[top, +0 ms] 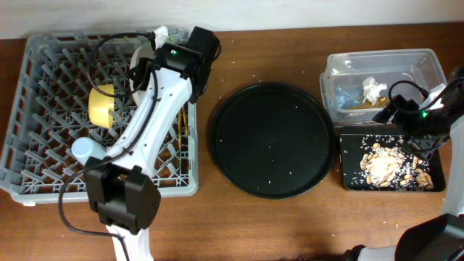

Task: Sort waste into correct bins and load items into the dishwasher rack
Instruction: 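Grasp the white plate with left gripper and stand it in rack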

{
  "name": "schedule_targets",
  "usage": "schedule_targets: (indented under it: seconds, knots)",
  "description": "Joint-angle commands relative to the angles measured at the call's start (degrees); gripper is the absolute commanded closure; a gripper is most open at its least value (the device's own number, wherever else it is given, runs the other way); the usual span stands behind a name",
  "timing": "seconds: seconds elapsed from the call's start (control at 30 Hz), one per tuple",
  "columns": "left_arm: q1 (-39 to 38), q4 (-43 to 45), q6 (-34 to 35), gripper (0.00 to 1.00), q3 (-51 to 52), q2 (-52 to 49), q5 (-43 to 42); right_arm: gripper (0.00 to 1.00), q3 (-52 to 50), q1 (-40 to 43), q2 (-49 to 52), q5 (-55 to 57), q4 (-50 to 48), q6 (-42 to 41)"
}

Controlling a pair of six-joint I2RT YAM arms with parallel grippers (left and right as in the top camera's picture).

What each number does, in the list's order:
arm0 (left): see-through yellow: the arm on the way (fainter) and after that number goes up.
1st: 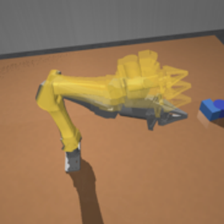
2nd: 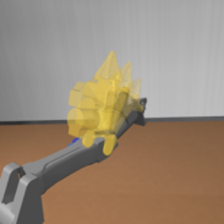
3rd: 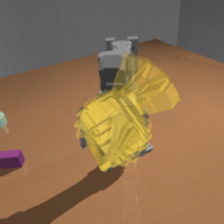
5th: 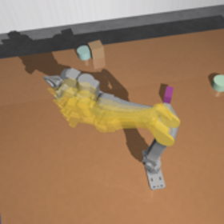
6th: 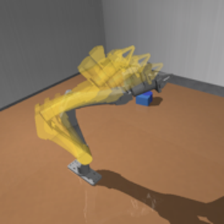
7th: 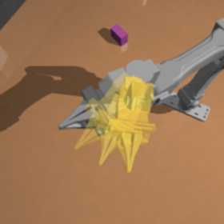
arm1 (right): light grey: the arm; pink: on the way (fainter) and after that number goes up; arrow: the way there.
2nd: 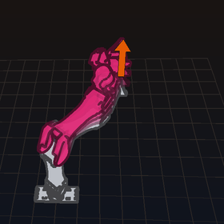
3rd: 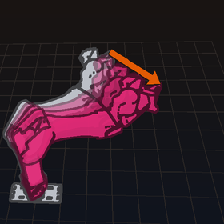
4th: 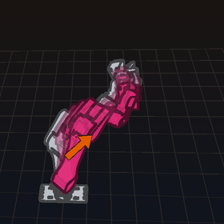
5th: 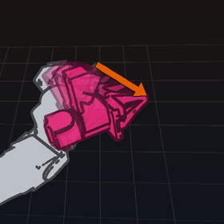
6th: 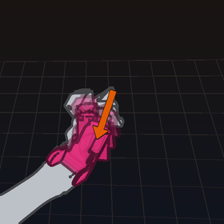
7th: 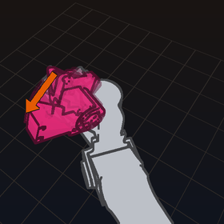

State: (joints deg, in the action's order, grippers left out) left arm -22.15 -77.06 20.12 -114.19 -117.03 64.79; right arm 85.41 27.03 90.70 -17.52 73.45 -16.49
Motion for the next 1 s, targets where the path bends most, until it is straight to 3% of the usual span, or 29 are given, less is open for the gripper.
schedule_targets:
  seconds: [0.0,0.27,0.37,0.5,0.53,0.57,0.6,0.83,0.97]
  knots:
    - [1.0,0.1,0.0,1.0,0.0,-2.0,1.9,0.01,0.6,0.4,-0.2,-0.3,0.1,0.0]
    - [1.0,-2.1,0.0,1.0,0.0,-2.6,4.9,0.02,0.6,0.4,-0.2,-0.3,0.0,0.0]
    - [1.0,-1.2,0.0,0.98,0.0,-2.6,-2.6,0.02,0.6,0.4,-0.2,-0.3,0.0,0.0]
    - [0.9,-2.3,1.3,0.55,-0.2,-2.1,-16.1,0.02,0.6,0.4,-0.2,-0.3,0.0,0.0]
    - [1.0,-3.5,3.6,0.35,-0.6,-1.2,-17.7,0.02,0.6,0.4,-0.2,-0.3,0.1,0.0]
    - [1.0,-4.3,4.7,0.3,-1.2,0.4,-20.1,0.02,0.6,0.4,-0.2,-0.3,0.0,0.0]
    - [1.0,-5.3,4.7,0.01,-2.5,3.7,-25.3,0.02,0.6,0.4,-0.2,-0.3,0.1,0.0]
    - [0.9,-8.7,4.7,0.01,-4.3,29.6,-49.9,0.02,0.6,0.4,-0.2,-0.3,0.0,0.0]
    - [0.9,-12.2,4.5,0.01,-4.3,42.8,-50.8,0.02,0.6,0.4,-0.2,-0.3,0.1,0.0]
